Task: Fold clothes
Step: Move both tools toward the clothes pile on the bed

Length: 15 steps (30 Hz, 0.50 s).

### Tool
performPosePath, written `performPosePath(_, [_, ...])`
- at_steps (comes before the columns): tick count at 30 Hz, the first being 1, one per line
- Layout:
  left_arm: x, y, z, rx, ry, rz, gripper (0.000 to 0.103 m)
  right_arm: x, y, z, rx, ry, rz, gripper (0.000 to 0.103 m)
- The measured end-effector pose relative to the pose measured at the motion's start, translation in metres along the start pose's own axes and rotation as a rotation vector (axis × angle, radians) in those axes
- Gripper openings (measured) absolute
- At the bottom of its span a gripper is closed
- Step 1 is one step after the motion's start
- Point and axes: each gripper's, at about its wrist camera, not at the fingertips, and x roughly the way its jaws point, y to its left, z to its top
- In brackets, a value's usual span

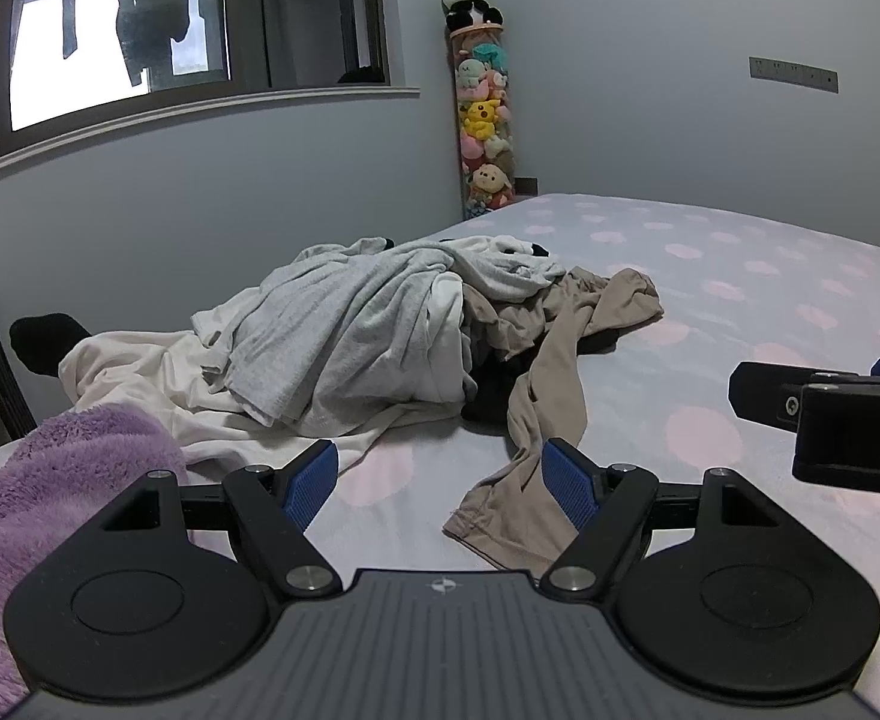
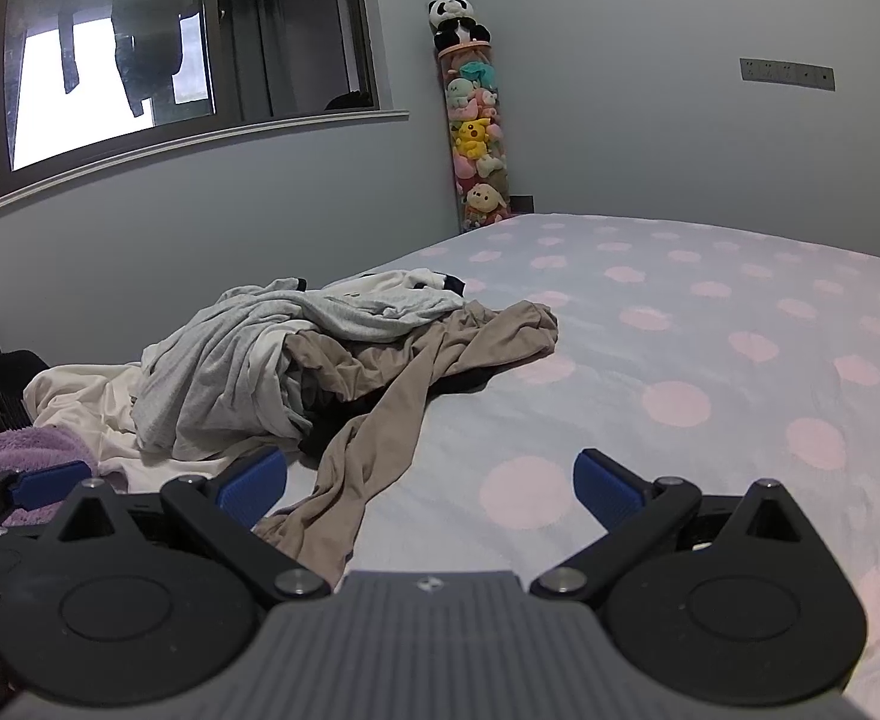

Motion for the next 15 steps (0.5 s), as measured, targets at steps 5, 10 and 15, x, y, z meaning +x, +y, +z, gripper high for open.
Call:
performPosePath(5, [0.0015,0.0003,-0.0002,-0.001,0.006,0.006,0.074,-0.0003,-0.0007,0.0004,-0.001,0.003,0.003,0.102])
performPosePath(10, [0.0022,0.0008,-0.0008,-0.002,0.014,0.004,0.074,0.0008,-0.0019,0.0003,-0.002,0.008,0.006,0.102])
performPosePath(15, [0.0033,-0.0004,-0.0013,0.000,0.021,0.000,0.074,0.0015,-0.0018,0.0000,-0.007,0.012,0.007,0.102])
